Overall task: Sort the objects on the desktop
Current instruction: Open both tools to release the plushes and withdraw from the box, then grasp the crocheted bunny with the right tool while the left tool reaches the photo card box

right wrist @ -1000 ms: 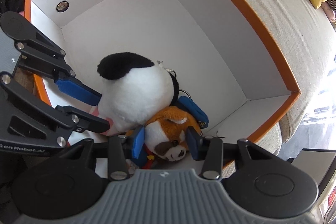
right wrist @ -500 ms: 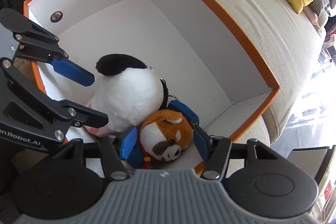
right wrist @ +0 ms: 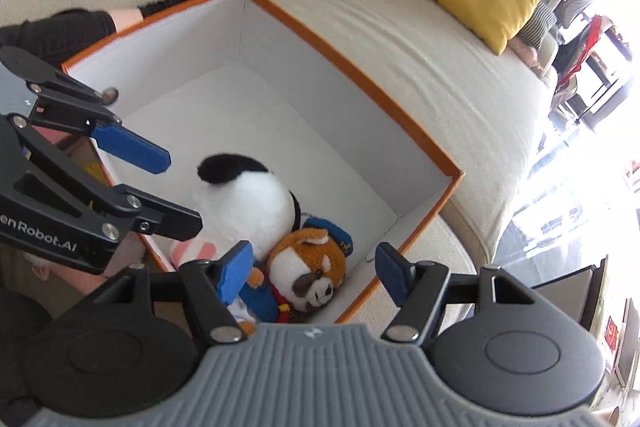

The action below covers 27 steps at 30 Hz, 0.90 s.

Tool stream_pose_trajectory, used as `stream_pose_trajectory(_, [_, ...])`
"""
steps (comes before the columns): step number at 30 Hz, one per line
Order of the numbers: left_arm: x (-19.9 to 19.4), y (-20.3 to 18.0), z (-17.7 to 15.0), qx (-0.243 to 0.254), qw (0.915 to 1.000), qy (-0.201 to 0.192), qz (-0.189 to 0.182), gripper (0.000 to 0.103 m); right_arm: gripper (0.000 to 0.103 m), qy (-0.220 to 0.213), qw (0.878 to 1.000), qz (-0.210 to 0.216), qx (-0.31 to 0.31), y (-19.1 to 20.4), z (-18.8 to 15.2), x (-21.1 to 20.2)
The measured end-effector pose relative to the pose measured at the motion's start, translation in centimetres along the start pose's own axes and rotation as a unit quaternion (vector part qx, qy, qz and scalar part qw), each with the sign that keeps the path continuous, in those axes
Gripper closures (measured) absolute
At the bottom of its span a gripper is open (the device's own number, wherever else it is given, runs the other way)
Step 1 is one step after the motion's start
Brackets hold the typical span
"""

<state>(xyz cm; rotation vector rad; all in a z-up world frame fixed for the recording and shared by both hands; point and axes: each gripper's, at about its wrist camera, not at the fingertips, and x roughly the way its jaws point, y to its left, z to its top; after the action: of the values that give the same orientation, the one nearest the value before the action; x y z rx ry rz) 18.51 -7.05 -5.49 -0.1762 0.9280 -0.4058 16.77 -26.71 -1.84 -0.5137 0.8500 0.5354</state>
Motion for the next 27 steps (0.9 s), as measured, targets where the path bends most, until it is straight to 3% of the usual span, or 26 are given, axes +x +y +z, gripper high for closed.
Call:
stream_pose_trajectory(3, [-2.8, 0.2, -0.7, -0.006, 0.9991, -0.041, 0.004, 0.039, 0.034, -0.069, 0.997, 0.001, 0.027, 1.0, -0.4, -2.4])
stream_pose_trajectory(5, [-4.5, 0.9, -1.2, -0.011, 0.9985, -0.054, 0.004, 0.039, 0.034, -0.102, 0.993, 0.032, 0.052, 1.7, -0.8, -3.1])
stream_pose_trajectory(10, [-7.2, 2.6, -2.7, -0.023, 0.9975, -0.049, 0.045, 0.039, 0.037, -0.13, 0.986, 0.064, 0.083, 5.2, -0.4, -3.3])
stream_pose_trajectory(18, [-10.7, 7.4, -6.9, -0.042, 0.9926, -0.012, 0.113, 0.039, 0.053, -0.098, 0.976, 0.147, 0.125, 10.8, 0.1, -0.8])
stream_pose_trajectory(27, [-12.3, 10.7, -11.7, -0.046, 0.9878, 0.052, 0.139, 0.039, 0.053, -0.018, 0.98, 0.178, 0.084, 16.5, -0.4, 2.6])
